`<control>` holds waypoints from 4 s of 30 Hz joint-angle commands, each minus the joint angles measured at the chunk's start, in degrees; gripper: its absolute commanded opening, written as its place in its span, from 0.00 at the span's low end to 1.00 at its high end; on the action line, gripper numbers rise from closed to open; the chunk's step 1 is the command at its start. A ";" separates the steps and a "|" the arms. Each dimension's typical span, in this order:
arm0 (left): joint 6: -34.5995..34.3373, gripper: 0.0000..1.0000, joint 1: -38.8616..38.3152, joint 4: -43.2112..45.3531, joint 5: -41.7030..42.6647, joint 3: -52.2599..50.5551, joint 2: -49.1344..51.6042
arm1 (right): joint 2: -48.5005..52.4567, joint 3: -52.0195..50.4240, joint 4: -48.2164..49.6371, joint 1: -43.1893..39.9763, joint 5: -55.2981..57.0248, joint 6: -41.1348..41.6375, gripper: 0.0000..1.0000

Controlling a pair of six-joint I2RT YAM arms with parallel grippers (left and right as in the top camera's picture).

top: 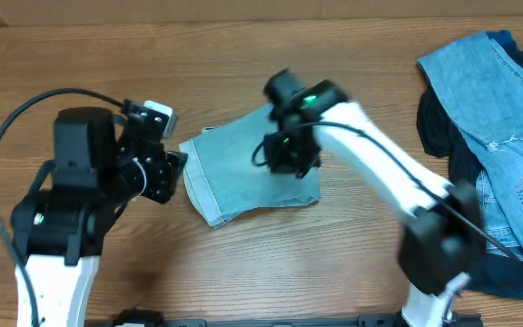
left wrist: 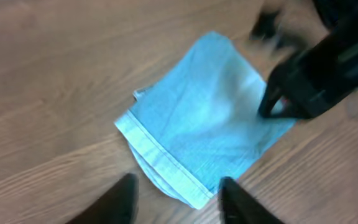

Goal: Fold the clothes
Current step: 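Grasp the folded jeans' left edge with the left gripper, then drag the folded jeans to the upper-left table corner with the left gripper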

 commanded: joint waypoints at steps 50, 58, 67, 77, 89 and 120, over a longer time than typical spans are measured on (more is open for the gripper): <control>-26.88 1.00 2.49 64.43 36.52 -31.36 43.93 | 15.19 -10.23 28.15 -10.60 -12.17 -3.13 0.04; -28.28 0.39 1.36 65.59 33.79 -31.36 43.98 | 15.19 -10.16 27.67 -10.03 -12.22 -3.10 0.04; -39.04 0.04 6.82 81.35 41.68 -28.15 43.21 | 11.85 2.23 12.48 -18.58 -4.46 -3.61 0.04; -47.39 0.04 26.69 80.81 27.91 -22.88 30.18 | -0.26 4.35 6.45 -22.77 -0.09 -4.63 0.04; -60.94 0.04 44.37 89.88 21.05 -20.46 41.35 | -1.09 4.35 2.71 -22.77 -0.11 -2.45 0.04; -65.92 1.00 43.45 83.25 15.56 -5.77 53.86 | -1.07 4.35 1.49 -22.73 -0.09 -0.07 0.04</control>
